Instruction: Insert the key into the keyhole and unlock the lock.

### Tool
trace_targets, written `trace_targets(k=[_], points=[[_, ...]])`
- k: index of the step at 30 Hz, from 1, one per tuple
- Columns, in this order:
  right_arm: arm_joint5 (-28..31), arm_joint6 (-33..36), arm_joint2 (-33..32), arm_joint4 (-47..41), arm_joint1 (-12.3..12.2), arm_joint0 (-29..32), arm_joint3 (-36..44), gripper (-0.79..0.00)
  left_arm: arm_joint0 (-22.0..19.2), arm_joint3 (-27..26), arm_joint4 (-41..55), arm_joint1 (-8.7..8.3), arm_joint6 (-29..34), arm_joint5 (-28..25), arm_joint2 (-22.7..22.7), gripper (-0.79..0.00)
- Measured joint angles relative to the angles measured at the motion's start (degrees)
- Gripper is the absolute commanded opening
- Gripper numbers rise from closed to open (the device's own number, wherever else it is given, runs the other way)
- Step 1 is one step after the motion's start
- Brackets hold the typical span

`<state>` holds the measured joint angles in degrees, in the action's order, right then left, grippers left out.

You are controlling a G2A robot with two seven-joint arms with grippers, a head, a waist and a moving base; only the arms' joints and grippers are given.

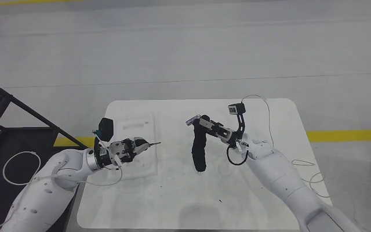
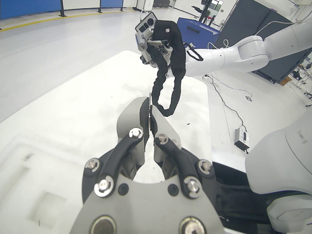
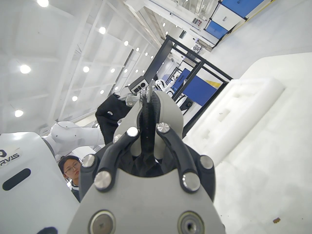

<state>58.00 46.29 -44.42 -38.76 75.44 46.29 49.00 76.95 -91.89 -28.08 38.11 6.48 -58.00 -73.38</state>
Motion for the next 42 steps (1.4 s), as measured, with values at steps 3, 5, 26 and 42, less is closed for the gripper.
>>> trace_targets(k=[3,5,26,42], points=[[0.0,0.0,0.5,-0.7,0.4,-0.1,-2.0,-0.785,0.0,0.0,0.0,0.00,0.0,0.0,0.0,-0.785],[0.0,0.0,0.9,-1.5,0.6,-0.4,-3.6,-0.785,0.0,0.0,0.0,0.00,0.0,0.0,0.0,-0.785],[0.0,0.0,1.0,-1.3,0.6,-1.3,-6.0,-0.785,-4.0,-3.8,-16.3,4.82,-13.8,8.7,7.3,-0.785],[0.0,0.0,1.0,-1.3,0.6,-1.3,-6.0,-0.785,-15.2,8.1,16.4,8.58,4.4,6.4,19.0,-0.785]])
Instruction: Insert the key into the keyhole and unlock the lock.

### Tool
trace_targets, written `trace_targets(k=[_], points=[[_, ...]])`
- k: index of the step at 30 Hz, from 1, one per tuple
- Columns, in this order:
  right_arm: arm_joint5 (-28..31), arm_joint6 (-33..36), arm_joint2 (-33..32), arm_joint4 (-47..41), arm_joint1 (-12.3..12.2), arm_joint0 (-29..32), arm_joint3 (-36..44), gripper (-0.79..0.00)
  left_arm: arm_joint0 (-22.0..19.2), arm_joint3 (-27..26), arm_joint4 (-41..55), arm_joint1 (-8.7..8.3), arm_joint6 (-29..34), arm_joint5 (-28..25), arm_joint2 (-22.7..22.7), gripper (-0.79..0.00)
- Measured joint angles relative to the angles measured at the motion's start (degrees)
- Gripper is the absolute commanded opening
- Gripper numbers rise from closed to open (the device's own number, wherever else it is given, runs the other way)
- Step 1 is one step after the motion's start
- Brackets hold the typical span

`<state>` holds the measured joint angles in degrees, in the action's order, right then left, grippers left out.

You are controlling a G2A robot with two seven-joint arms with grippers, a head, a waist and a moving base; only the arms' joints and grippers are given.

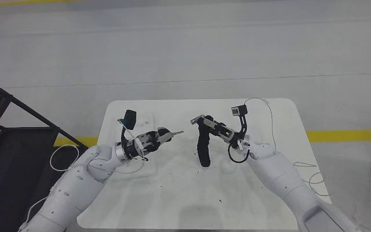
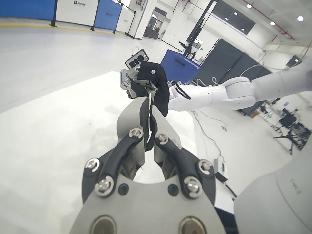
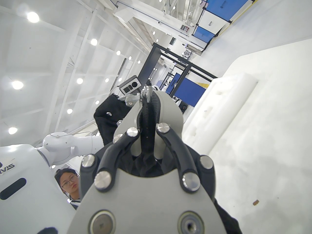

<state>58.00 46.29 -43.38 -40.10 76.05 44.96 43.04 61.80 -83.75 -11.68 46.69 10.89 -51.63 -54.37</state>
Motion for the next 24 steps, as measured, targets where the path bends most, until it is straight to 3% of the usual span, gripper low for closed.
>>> trace_targets(k=[5,9,24], points=[[0.0,0.0,0.0,0.0,0.0,0.0,0.0,-0.785,-5.5,3.0,19.1,0.84,15.3,5.2,3.3,-0.785],[0.0,0.0,0.0,0.0,0.0,0.0,0.0,-0.785,-7.7,4.4,25.8,1.49,20.9,8.0,4.1,-0.785],[-1.5,0.1,0.0,-0.7,0.0,0.8,1.7,-0.785,-8.4,4.9,23.6,1.58,21.4,9.0,3.9,-0.785]])
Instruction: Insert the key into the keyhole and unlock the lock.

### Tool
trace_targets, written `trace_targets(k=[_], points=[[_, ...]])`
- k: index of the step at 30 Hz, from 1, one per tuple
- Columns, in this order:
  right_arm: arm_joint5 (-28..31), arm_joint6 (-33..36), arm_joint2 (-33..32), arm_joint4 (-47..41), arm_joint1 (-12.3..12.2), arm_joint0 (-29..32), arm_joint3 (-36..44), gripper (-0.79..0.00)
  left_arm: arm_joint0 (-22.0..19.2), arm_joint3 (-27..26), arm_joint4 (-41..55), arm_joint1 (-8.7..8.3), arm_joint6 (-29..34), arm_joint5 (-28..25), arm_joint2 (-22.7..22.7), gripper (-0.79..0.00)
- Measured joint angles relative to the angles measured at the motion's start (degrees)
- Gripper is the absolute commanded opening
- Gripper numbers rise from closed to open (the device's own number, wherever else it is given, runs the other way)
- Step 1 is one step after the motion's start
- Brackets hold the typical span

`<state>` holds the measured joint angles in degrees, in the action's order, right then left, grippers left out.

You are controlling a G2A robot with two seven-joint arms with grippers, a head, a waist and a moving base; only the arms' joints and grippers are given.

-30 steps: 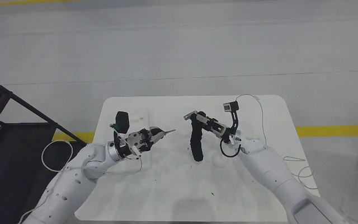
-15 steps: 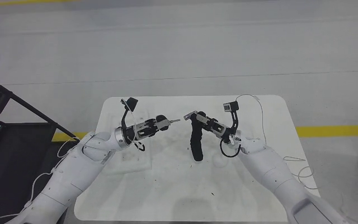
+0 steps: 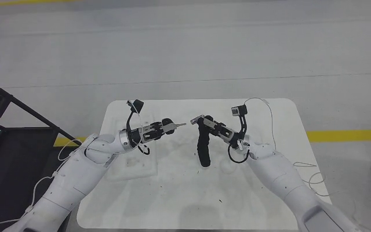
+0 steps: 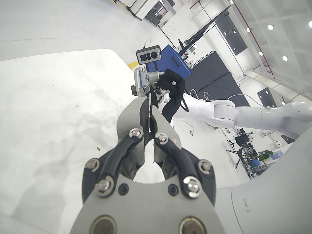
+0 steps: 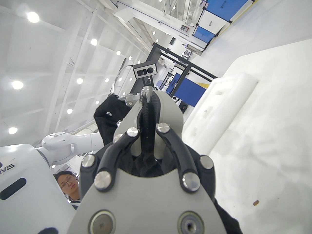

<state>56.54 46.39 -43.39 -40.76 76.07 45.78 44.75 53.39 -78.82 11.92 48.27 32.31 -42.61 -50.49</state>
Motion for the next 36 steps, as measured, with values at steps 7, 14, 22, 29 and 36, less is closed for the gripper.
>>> trace_targets(k=[7,14,22,29,36], points=[[0.5,0.0,-1.7,-1.4,0.0,2.3,4.1,-0.785,0.0,0.0,0.0,0.00,0.0,0.0,0.0,-0.785],[1.4,-0.1,-2.5,-4.8,0.4,3.2,4.4,-0.785,0.0,0.0,0.0,0.00,0.0,0.0,0.0,-0.785],[1.5,-0.1,-3.1,-8.9,1.9,2.7,0.4,-0.785,0.0,0.0,0.0,0.00,0.0,0.0,0.0,-0.785],[1.5,-3.1,-4.4,-5.8,3.7,2.5,-2.9,-0.785,0.0,0.0,0.0,0.00,0.0,0.0,0.0,-0.785],[1.5,-10.8,-6.0,4.8,5.1,2.5,-4.3,-0.785,0.0,0.0,0.0,0.00,0.0,0.0,0.0,-0.785]])
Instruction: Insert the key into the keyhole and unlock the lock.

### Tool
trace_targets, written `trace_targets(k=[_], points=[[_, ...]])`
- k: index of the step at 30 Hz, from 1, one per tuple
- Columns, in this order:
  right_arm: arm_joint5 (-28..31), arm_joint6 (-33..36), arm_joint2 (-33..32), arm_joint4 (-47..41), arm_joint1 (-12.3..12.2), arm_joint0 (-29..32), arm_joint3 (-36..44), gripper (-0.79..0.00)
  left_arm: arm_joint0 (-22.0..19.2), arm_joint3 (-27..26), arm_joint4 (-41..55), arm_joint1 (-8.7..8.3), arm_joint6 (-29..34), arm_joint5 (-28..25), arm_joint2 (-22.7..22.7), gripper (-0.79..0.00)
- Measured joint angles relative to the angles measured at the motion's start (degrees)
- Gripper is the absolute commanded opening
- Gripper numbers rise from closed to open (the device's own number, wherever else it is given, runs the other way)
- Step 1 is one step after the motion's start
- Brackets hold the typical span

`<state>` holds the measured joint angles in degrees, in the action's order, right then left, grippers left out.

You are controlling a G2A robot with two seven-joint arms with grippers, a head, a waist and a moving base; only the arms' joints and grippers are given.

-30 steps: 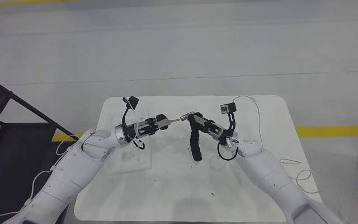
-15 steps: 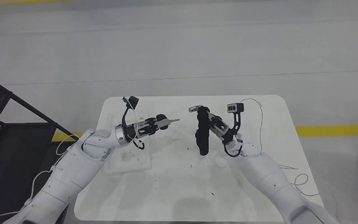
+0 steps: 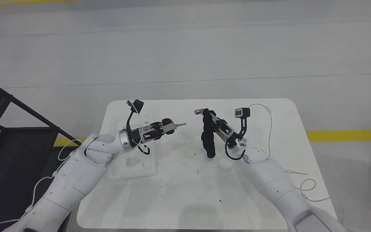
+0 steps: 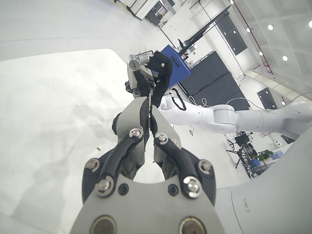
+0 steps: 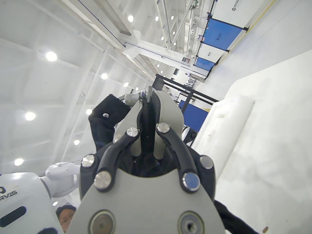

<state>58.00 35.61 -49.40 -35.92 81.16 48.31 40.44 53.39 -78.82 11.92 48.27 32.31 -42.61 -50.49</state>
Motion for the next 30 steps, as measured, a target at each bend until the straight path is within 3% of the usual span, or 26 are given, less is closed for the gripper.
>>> trace_targets(k=[11,19,30], points=[[0.0,-9.3,-5.8,17.4,-0.1,5.6,6.6,-0.785,0.0,0.0,0.0,0.00,0.0,0.0,0.0,-0.785],[0.0,-8.3,-6.0,18.5,-0.2,6.0,6.4,-0.785,0.1,-1.4,-2.1,0.62,-1.3,3.7,-0.3,-0.785],[0.0,-8.3,-6.0,18.5,-0.2,6.0,6.4,-0.785,-0.1,-1.0,-5.2,2.70,-4.8,7.5,1.1,-0.785]])
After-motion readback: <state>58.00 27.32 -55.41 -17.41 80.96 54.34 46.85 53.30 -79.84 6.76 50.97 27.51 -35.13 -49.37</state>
